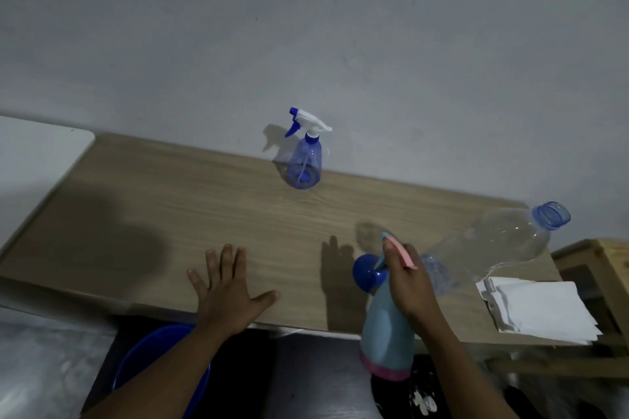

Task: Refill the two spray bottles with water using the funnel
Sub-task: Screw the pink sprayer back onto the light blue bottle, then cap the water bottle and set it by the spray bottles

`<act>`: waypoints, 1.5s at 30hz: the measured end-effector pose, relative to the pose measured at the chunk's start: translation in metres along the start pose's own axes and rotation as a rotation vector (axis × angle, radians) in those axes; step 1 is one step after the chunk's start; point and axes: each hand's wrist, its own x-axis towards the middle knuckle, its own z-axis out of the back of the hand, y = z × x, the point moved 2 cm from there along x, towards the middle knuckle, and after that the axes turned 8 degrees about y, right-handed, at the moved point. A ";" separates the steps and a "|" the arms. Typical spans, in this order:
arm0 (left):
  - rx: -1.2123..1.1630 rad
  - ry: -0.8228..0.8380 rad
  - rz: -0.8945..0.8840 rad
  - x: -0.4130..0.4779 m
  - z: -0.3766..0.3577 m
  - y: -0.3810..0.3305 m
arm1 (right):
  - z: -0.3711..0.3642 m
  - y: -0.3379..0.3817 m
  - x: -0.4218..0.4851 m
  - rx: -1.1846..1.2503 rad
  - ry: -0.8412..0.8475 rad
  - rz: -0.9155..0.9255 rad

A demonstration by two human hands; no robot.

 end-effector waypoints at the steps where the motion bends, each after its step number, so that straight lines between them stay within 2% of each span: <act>1: 0.014 -0.039 0.004 0.001 0.001 -0.003 | 0.004 0.008 0.003 0.028 -0.034 0.019; 7: 0.057 -0.150 0.043 0.008 0.002 -0.012 | 0.025 0.058 0.040 0.156 -0.124 0.171; 12: 0.076 -0.194 0.059 0.011 -0.001 -0.013 | 0.029 0.087 0.089 0.041 -0.199 0.301; 22: 0.033 -0.218 0.039 0.015 -0.001 -0.013 | 0.000 0.093 0.189 -0.304 -0.043 0.404; 31: 0.058 -0.226 0.039 0.015 -0.001 -0.012 | -0.014 0.106 0.214 -0.429 -0.004 0.399; 35: 0.053 -0.230 0.036 0.014 -0.001 -0.012 | -0.011 0.101 0.215 -0.423 0.013 0.374; 38: 0.063 -0.240 0.040 0.013 -0.001 -0.013 | -0.001 0.097 0.197 -0.333 -0.054 0.370; 42: 0.079 -0.248 0.046 0.013 -0.004 -0.012 | 0.012 0.074 0.127 -0.235 -0.224 0.452; 45: 0.077 -0.260 0.038 0.012 -0.005 -0.012 | 0.011 0.020 0.062 -0.158 -0.239 0.379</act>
